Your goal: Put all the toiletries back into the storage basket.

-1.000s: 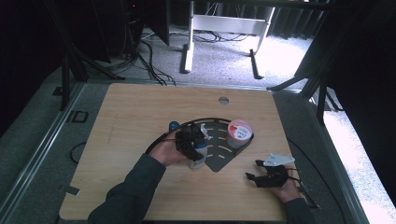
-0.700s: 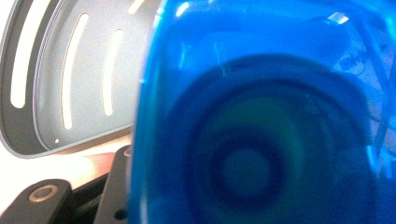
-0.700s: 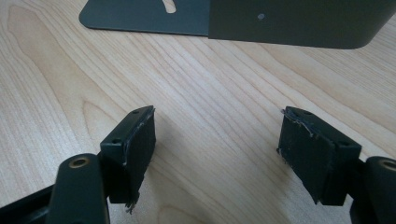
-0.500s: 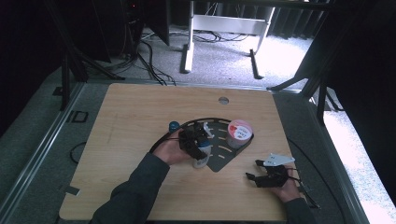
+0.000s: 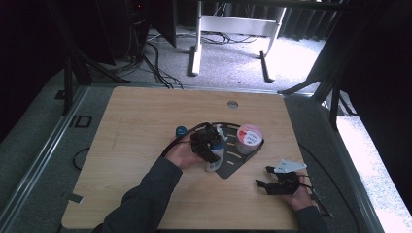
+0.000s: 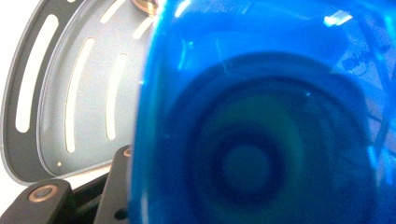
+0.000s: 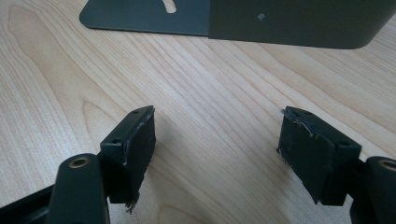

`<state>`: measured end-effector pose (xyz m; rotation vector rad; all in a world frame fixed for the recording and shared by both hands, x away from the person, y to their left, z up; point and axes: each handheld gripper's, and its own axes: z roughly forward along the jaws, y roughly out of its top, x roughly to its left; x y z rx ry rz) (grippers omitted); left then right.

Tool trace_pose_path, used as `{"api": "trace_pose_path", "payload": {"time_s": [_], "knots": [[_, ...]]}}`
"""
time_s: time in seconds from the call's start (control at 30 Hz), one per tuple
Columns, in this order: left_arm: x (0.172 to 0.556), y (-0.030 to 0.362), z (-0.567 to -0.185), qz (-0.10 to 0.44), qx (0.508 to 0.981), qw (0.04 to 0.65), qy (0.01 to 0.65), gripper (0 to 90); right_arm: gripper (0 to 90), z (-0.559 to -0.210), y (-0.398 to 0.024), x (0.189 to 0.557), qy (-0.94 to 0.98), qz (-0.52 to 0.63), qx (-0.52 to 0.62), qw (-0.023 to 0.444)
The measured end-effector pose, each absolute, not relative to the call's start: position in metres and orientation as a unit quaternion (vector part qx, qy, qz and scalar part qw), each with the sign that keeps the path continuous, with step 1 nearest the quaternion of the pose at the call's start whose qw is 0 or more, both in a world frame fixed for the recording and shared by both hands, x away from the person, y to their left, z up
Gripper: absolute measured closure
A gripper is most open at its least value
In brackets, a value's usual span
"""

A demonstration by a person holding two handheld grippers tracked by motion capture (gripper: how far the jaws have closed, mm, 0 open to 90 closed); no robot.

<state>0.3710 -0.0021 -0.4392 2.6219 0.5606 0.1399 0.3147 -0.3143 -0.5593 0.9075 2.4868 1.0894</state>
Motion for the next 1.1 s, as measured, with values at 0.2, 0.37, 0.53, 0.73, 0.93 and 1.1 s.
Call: {"api": "trace_pose_path", "payload": {"time_s": [0.2,0.37,0.53,0.73,0.93,1.1], "knots": [[0.375,-0.006,-0.438,0.058,0.95,0.224,0.208,55.1,26.9,-0.559,-0.314,0.315,0.86,0.377,0.314,0.139],[0.378,-0.008,-0.438,0.06,0.947,0.229,0.216,55.0,26.9,-0.559,-0.314,0.315,0.86,0.377,0.314,0.139],[0.381,-0.01,-0.438,0.062,0.945,0.23,0.225,55.0,26.9,-0.559,-0.314,0.315,0.86,0.377,0.314,0.139],[0.385,-0.013,-0.438,0.066,0.942,0.231,0.233,55.1,26.9,-0.559,-0.314,0.315,0.86,0.377,0.314,0.139],[0.388,-0.015,-0.438,0.067,0.94,0.233,0.239,55.0,26.9,-0.559,-0.314,0.315,0.86,0.377,0.314,0.139],[0.39,-0.016,-0.437,0.069,0.938,0.235,0.246,55.0,26.9,-0.559,-0.314,0.315,0.86,0.377,0.314,0.139]]}}
